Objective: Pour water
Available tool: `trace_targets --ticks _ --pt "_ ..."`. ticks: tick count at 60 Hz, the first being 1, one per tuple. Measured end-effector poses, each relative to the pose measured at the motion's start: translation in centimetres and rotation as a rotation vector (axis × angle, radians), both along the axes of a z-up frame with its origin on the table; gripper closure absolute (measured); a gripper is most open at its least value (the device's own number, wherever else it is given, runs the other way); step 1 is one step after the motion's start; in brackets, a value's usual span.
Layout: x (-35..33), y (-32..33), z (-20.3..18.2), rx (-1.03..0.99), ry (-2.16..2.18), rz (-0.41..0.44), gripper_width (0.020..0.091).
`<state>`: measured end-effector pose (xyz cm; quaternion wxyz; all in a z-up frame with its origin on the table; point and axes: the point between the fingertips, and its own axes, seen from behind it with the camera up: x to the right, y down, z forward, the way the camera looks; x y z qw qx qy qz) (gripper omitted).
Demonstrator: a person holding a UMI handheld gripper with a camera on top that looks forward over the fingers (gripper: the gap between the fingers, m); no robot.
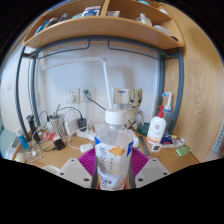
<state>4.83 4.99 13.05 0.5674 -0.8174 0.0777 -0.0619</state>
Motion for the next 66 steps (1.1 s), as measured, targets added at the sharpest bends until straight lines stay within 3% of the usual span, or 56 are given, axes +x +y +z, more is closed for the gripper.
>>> trace_targets --ticks 11,22,27,32,40,51,66 --pt "-1.0 1.1 -2.9 -0.009 -0.029 0.061 0.0646" --pt "-0.8 0.8 -2.6 0.050 -0.026 0.066 0.0593" --pt "-0.7 0.3 -3.4 0.012 -0.030 0.056 0.0531" --pt "-1.2 -0.7 -4.8 -0.068 -0.060 0.076 0.0400" --pt "-2.7 -2.5 -4.8 -0.090 -0.026 0.109 0.0327" --pt "-3.1 -8.4 -4.8 -0.211 0.023 0.116 0.0321" --pt "-2.6 -13.4 0.9 -0.278 0.060 0.166 0.0322"
